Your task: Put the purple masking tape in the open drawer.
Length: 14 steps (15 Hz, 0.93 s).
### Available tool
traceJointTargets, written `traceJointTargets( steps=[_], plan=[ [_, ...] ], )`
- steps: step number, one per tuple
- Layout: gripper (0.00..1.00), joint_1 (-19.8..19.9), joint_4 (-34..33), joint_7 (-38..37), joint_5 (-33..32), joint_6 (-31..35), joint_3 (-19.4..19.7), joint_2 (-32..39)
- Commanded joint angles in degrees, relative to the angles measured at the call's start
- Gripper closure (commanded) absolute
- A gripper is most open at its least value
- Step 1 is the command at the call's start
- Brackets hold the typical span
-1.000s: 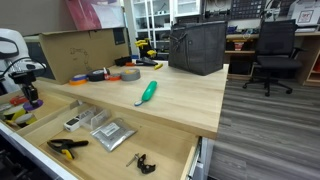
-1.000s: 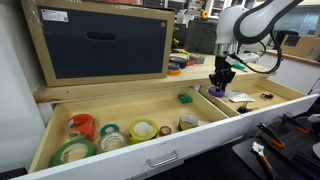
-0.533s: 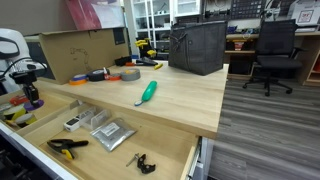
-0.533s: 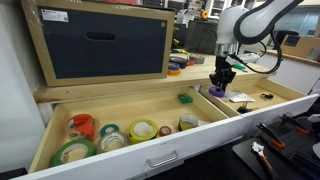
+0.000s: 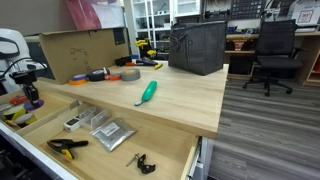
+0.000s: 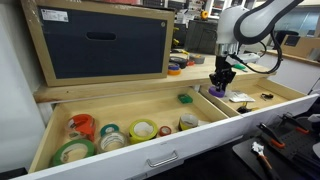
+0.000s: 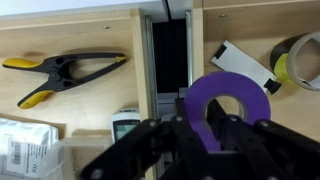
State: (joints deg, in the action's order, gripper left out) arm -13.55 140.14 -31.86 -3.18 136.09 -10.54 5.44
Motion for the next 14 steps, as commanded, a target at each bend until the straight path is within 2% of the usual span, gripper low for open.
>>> traceJointTargets(
  steps=[1,8,14],
  plan=[
    [0.93,-0.4,-0.2,-0.4,-0.4,0.0,-0.1,0.4],
    [0.93,-4.2,-2.4,-1.8,-1.2,1.9,-2.9,3.2],
    [0.93,-7.2,-6.5,-2.6,-4.1,2.5,-2.8,7.2]
  ],
)
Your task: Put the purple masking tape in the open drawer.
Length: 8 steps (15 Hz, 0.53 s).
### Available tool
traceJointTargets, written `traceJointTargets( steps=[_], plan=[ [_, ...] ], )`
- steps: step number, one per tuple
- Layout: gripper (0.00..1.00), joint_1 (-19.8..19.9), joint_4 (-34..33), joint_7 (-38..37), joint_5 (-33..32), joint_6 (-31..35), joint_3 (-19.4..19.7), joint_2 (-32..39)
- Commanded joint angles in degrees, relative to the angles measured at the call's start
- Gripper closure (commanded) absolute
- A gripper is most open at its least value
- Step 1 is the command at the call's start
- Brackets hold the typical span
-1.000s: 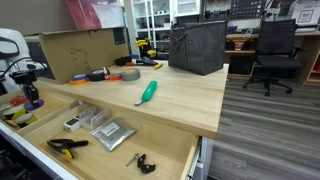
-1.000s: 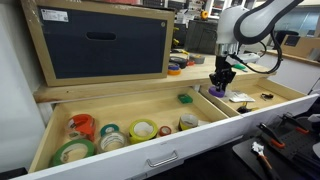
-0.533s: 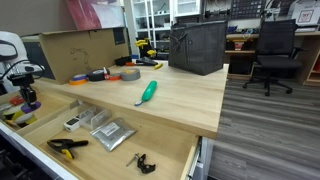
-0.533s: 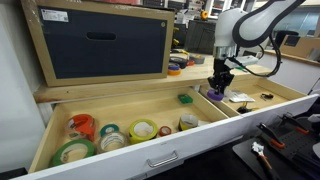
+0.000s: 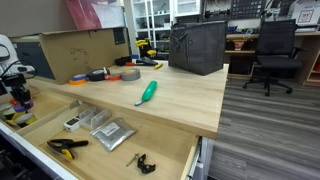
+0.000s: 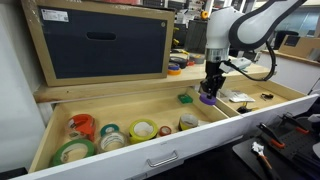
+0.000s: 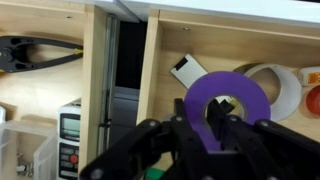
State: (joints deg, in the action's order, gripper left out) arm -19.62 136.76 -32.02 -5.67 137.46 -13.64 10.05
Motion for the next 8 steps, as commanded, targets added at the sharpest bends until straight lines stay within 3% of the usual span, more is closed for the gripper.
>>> traceJointTargets(
  steps=[1,8],
  plan=[
    [0.93,-1.4,-4.3,-2.4,-1.4,1.1,0.3,3.6],
    [0.93,-3.6,-14.7,-1.6,1.1,0.5,0.6,12.4]
  ],
)
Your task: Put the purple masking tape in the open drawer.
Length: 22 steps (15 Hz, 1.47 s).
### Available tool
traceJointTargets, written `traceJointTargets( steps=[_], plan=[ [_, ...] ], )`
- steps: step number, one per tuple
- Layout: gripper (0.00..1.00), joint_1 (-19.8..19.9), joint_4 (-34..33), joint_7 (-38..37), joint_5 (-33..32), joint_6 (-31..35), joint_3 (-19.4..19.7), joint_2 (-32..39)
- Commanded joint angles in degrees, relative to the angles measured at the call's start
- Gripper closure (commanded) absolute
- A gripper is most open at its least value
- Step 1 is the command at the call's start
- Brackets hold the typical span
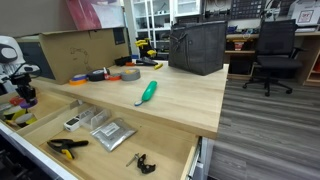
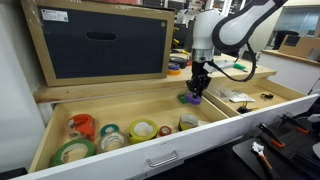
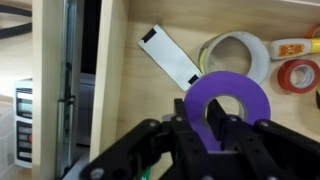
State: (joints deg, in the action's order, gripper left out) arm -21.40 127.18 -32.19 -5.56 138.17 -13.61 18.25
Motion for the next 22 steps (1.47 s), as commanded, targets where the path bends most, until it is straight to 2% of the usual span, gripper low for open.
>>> traceJointTargets(
  steps=[1,11,22],
  plan=[
    [0.93,-2.4,-6.6,-1.4,1.3,-0.4,0.6,5.2],
    [0.93,-7.7,-16.1,-0.7,2.2,-1.0,1.4,13.3],
    [0.93,-9.7,-20.6,0.4,1.4,-1.1,3.7,17.8]
  ],
)
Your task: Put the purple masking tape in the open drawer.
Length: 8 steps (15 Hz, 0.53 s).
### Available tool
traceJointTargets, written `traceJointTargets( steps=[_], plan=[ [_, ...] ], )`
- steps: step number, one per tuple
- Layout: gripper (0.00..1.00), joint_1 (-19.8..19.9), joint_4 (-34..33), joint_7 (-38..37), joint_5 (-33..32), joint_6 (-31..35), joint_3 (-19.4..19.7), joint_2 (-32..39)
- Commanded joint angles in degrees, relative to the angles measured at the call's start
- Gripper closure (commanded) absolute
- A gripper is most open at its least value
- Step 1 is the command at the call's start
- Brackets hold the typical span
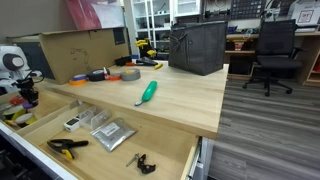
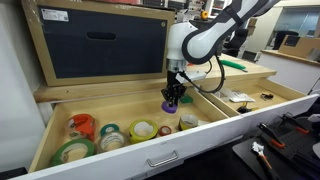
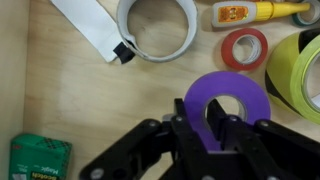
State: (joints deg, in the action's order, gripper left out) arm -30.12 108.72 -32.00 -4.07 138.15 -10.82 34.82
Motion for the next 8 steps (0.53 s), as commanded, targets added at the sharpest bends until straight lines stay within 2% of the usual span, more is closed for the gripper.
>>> traceJointTargets(
  steps=[1,8],
  plan=[
    [0.93,-1.1,-2.2,0.3,0.0,-1.1,1.0,1.5],
    [0.93,-1.8,-3.1,0.8,0.3,-1.0,0.7,3.2]
  ],
)
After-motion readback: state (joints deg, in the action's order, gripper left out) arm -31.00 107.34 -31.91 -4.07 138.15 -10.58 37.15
